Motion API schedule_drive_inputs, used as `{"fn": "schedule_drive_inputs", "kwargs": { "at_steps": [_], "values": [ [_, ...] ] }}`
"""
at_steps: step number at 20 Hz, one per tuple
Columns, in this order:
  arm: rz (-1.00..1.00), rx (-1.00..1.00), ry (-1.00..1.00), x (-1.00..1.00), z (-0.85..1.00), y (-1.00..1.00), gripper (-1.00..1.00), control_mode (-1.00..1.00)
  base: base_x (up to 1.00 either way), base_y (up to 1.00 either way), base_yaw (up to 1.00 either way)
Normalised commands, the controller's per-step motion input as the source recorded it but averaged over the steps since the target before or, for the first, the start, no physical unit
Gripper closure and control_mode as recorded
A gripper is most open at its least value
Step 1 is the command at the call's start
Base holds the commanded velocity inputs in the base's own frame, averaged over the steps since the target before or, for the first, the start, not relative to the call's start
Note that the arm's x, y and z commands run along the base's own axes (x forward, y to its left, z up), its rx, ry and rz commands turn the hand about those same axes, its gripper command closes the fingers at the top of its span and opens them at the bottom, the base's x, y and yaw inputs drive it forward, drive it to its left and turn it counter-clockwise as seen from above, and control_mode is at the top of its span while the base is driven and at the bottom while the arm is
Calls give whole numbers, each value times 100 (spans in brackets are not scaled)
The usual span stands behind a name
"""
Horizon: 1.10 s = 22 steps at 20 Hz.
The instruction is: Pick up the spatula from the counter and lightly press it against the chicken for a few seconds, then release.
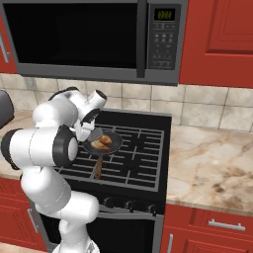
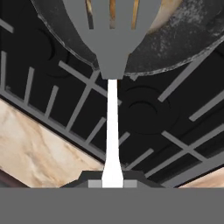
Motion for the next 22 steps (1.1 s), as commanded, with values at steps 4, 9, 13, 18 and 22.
{"fn": "schedule_drive_inputs", "kwargs": {
  "at_steps": [4, 9, 13, 18, 22],
  "values": [
    [0, 3, 0, 0, -10, 0, 100, -100, 0, 0, 0],
    [0, 2, 0, 5, -5, 0, 100, -100, 0, 0, 0],
    [0, 3, 0, 12, -7, 0, 100, -100, 0, 0, 0],
    [0, 1, 0, 23, -8, -2, 100, -100, 0, 0, 0],
    [0, 0, 0, 21, -8, -6, 100, -100, 0, 0, 0]
  ]
}}
